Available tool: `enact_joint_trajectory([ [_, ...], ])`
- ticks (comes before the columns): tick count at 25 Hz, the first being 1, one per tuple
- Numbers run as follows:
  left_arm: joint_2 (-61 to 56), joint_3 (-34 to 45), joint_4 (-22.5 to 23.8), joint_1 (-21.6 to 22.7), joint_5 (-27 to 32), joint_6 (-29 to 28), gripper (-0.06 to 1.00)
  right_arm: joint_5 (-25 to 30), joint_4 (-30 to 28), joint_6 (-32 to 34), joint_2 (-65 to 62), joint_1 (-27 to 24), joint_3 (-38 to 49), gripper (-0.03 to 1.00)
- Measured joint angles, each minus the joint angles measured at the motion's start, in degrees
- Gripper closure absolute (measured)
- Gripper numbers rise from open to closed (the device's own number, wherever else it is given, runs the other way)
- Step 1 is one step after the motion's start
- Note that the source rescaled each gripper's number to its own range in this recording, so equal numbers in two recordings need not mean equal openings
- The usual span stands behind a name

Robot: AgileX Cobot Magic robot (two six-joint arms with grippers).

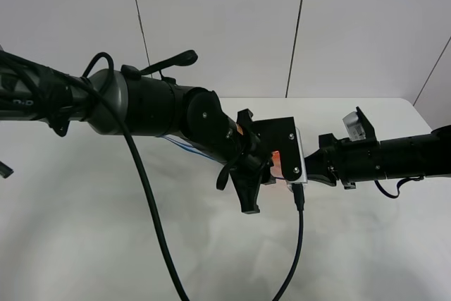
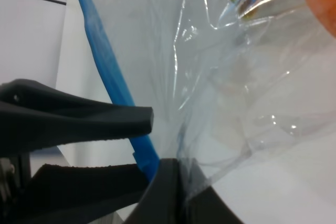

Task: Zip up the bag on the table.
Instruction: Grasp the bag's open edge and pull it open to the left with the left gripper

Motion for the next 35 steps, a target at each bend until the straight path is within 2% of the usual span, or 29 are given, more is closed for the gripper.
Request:
enact_joint_trajectory([
  [16,0.0,0.0,0.0,0.0,0.9,1.0,0.58,0.0,0.0,0.0,0.0,0.0,0.0,0.97],
  [18,0.0,0.0,0.0,0.0,1.1,1.1,0.62,0.0,0.0,0.0,0.0,0.0,0.0,0.97],
  [21,0.0,0.0,0.0,0.0,1.1,2.3,0.80,0.0,0.0,0.0,0.0,0.0,0.0,0.97],
  [24,0.0,0.0,0.0,0.0,1.1,3.4,0.93,0.0,0.0,0.0,0.0,0.0,0.0,0.97],
  [35,0.0,0.0,0.0,0.0,1.2,4.1,0.94,0.0,0.0,0.0,0.0,0.0,0.0,0.97],
])
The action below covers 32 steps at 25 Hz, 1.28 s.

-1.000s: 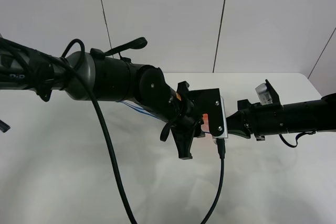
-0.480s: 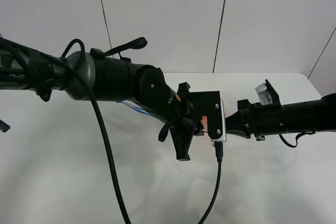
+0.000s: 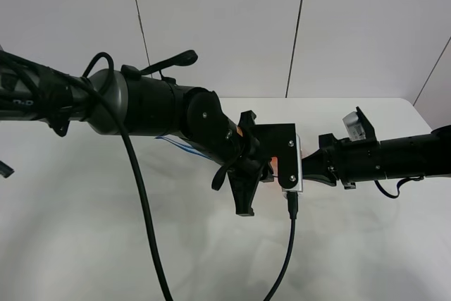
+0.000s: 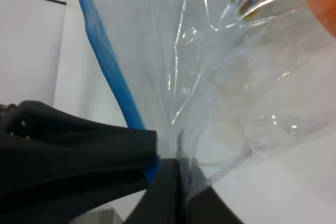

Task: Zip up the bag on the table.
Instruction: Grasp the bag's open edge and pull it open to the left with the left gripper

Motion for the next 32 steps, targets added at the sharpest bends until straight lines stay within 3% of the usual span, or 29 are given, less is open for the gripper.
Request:
enact_joint_trajectory([
  [16,0.0,0.0,3.0,0.7,0.2,2.2,0.94,-0.5,0.0,0.0,0.0,0.0,0.0,0.97],
  [29,0.0,0.0,2.6,9.3,3.4,1.6,0.94,-0.9,0.5,0.0,0.0,0.0,-0.1,0.97],
  [32,0.0,0.0,4.2,11.4,3.6,1.6,0.94,-0.9,0.5,0.0,0.0,0.0,-0.2,0.97],
])
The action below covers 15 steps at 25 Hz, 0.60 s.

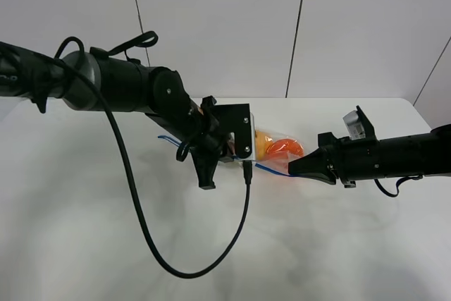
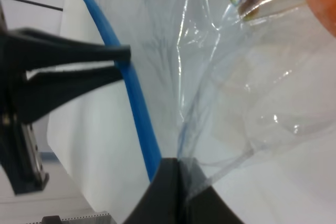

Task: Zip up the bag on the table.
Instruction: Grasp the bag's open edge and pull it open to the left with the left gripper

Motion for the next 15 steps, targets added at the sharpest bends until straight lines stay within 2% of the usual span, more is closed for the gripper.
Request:
enact_joint_trajectory([
  [4,0.0,0.0,2.9,3.0,0.8,-0.3,0.94,0.0,0.0,0.0,0.0,0.0,0.0,0.97],
  [15,0.0,0.0,6.0,10.8,1.2,-1.4,0.94,-0.5,0.0,0.0,0.0,0.0,0.0,0.97],
])
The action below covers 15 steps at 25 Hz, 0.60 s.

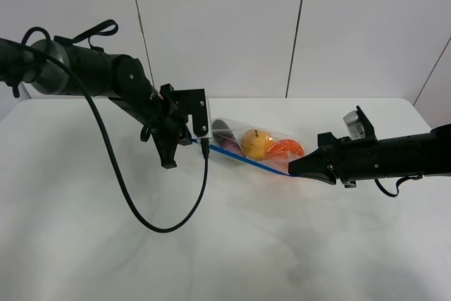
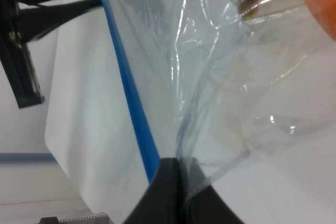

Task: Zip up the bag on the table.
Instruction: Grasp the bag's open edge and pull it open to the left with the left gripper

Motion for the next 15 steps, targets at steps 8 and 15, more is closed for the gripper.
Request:
enact_joint_trajectory([
  [8,0.0,0.0,0.1,4.5,-0.1,-0.3,0.94,0.0,0.5,0.0,0.0,0.0,-0.2,0.97],
  [15,0.0,0.0,0.5,6.6,-0.6,-0.4,0.94,-0.1,0.6,0.0,0.0,0.0,-0.2,0.97],
])
